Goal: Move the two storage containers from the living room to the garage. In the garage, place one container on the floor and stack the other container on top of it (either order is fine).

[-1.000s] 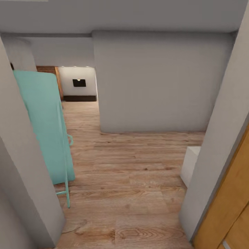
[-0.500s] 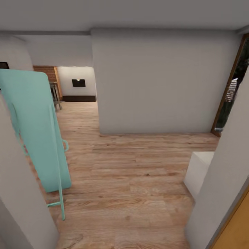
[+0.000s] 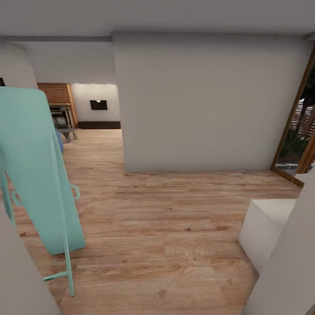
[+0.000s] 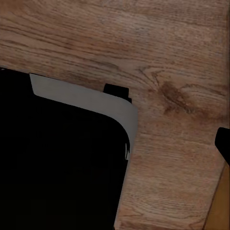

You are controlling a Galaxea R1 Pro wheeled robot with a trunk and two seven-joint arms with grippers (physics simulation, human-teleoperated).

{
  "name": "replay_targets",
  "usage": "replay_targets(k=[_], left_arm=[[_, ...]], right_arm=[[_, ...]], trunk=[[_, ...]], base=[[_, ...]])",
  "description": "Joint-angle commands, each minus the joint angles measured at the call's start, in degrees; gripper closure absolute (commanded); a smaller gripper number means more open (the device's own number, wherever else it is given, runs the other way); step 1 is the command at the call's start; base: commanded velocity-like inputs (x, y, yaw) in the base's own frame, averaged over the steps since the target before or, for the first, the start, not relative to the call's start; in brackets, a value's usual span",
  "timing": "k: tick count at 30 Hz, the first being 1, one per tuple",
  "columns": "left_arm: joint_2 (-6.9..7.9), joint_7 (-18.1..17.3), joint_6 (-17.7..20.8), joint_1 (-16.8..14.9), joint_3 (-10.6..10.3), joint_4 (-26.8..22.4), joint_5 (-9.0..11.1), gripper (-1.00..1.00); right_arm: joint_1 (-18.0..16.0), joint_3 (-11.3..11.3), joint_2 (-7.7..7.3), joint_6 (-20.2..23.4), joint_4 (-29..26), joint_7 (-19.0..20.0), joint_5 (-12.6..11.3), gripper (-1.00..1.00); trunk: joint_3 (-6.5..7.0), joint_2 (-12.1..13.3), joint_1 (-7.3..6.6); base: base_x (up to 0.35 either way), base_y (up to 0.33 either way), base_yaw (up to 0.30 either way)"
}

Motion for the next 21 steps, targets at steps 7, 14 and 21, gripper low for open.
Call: replay_targets(k=[7,14,21], left_arm=[[-0.04,0.1,-0.1,0.0,0.0,0.0,0.5,-1.0],[-0.05,0.1,-0.1,0.0,0.0,0.0,0.5,-1.0],[-0.05,0.1,-0.1,0.0,0.0,0.0,0.5,-1.0]], right_arm=[[0.0,0.4,0.03,-0.1,-0.1,0.2,-0.6,-1.0],[0.0,0.4,0.02,-0.1,-0.1,0.2,-0.6,-1.0],[0.0,0.4,0.09,-0.1,-0.1,0.2,-0.6,-1.0]], trunk=[[-0.06,0.0,0.03],[-0.06,0.0,0.03],[-0.06,0.0,0.03]], base=[[0.322,0.0,0.0],[0.322,0.0,0.0],[0.322,0.0,0.0]])
